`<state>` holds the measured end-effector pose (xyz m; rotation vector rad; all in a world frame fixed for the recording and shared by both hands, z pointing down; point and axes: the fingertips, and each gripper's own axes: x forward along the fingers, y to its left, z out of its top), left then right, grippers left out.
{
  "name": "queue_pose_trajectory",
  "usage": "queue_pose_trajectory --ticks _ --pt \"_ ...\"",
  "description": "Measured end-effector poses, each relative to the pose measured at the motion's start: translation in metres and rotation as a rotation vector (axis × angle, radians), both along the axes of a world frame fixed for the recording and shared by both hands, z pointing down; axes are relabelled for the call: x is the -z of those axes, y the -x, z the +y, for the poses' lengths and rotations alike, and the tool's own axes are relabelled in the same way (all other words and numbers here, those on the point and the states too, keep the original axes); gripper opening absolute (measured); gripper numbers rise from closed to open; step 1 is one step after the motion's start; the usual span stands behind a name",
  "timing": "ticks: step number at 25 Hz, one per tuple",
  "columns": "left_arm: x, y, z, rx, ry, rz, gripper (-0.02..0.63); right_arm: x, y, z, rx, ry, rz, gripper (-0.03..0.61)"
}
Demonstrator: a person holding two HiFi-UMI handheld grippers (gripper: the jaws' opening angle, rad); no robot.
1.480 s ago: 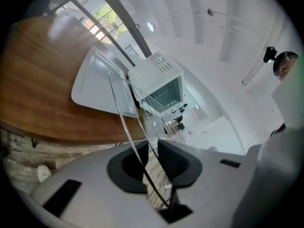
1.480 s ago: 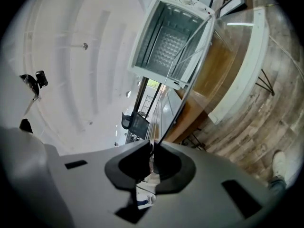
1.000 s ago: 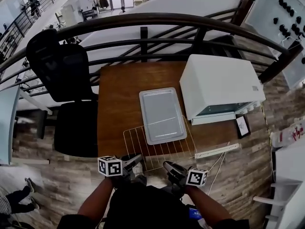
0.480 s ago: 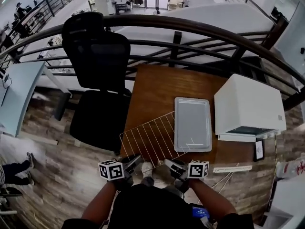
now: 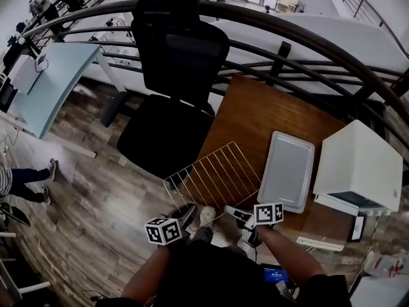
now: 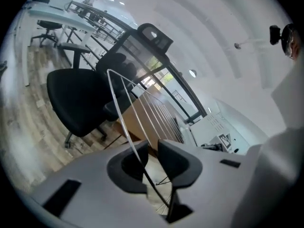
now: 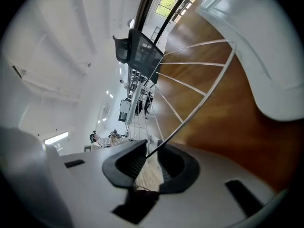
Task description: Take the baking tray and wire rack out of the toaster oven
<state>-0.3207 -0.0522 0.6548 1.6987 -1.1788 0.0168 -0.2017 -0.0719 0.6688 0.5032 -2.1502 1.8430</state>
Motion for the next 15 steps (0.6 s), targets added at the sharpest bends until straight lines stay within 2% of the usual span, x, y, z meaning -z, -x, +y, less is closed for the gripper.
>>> queue_pose_trajectory --ticks 7,12,15 --pt "-0.012 0.006 -0.010 0.080 0.058 0.019 0.080 -0.011 0.006 -0.025 -0.030 0.034 0.116 0.086" --pt "-0.020 0.003 -0.031 0.098 0.091 0.057 0.085 -0.016 0.003 -0.053 -0.071 -0.028 0.254 0.111" --pt "-0.024 -0.009 -0.043 0.074 0.122 0.100 0.094 -0.017 -0.009 -0.071 -0.149 -0.056 0.328 0.133"
